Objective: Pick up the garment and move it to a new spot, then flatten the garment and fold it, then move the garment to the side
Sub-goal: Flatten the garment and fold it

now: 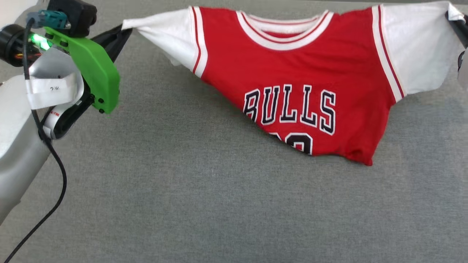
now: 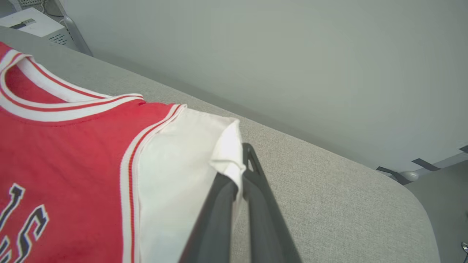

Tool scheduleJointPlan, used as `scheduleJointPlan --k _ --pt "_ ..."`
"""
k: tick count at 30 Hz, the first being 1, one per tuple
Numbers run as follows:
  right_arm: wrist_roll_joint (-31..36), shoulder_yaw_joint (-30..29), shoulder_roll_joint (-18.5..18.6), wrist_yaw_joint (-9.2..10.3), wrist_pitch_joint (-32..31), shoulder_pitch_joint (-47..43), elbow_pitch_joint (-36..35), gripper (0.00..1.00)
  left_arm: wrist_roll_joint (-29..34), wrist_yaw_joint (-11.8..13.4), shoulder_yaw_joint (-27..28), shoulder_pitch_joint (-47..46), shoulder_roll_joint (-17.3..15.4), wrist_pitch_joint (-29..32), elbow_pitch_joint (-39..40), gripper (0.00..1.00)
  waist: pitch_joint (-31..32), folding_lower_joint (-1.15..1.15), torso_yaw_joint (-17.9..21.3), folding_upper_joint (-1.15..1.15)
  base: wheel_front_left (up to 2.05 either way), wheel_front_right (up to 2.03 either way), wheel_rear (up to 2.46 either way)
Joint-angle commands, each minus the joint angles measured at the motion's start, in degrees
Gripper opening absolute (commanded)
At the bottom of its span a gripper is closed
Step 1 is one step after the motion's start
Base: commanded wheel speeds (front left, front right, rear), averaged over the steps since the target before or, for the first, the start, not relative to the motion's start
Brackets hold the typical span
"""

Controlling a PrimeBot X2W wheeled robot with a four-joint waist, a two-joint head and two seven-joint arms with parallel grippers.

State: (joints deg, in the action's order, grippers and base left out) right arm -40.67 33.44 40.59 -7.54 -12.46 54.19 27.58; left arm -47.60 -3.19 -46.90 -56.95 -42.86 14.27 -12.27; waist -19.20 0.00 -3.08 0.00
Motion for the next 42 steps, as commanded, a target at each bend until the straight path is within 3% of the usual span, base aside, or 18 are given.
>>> scheduleJointPlan --k 1,12,22,28,34,42 --pt "0.26 -0.41 0.61 0.05 1.36 0.71 -1.07 0.0 1.04 0.77 0.58 -0.2 -0.48 -0.86 0.71 0.0 3.6 0.0 1.91 0.0 0.0 0.0 0.0" --pt "0.83 -7.31 2.57 0.05 4.6 1.84 -11.3 0.0 4.74 3.23 3.22 -6.59 0.03 -4.29 6.73 0.0 7.63 0.0 2.88 0.0 0.0 0.0 0.0" --pt "4.19 -14.42 1.77 0.05 0.93 7.88 -16.48 0.0 7.75 1.82 4.27 -18.98 4.12 -3.78 4.81 0.0 3.2 0.0 3.12 0.0 0.0 0.0 0.0" --pt "8.54 -14.91 -0.31 0.05 -0.73 18.15 -13.31 0.0 9.03 -0.25 5.32 -29.93 7.57 -3.55 -2.36 0.0 -3.13 0.0 3.95 0.0 0.0 0.0 0.0" --pt "13.76 -10.48 -1.94 0.05 0.11 30.32 -5.9 0.0 11.7 -1.8 5.73 -40.6 10.14 -5.67 -11.32 0.0 -8.12 0.0 4.5 0.0 0.0 0.0 0.0" --pt "17.82 -8.1 -5.6 0.05 6.87 45.06 4.89 0.0 13.65 -3.04 6.67 -51.26 12.05 -11.44 -21.18 0.0 -11.63 0.0 4.55 0.0 0.0 0.0 0.0"
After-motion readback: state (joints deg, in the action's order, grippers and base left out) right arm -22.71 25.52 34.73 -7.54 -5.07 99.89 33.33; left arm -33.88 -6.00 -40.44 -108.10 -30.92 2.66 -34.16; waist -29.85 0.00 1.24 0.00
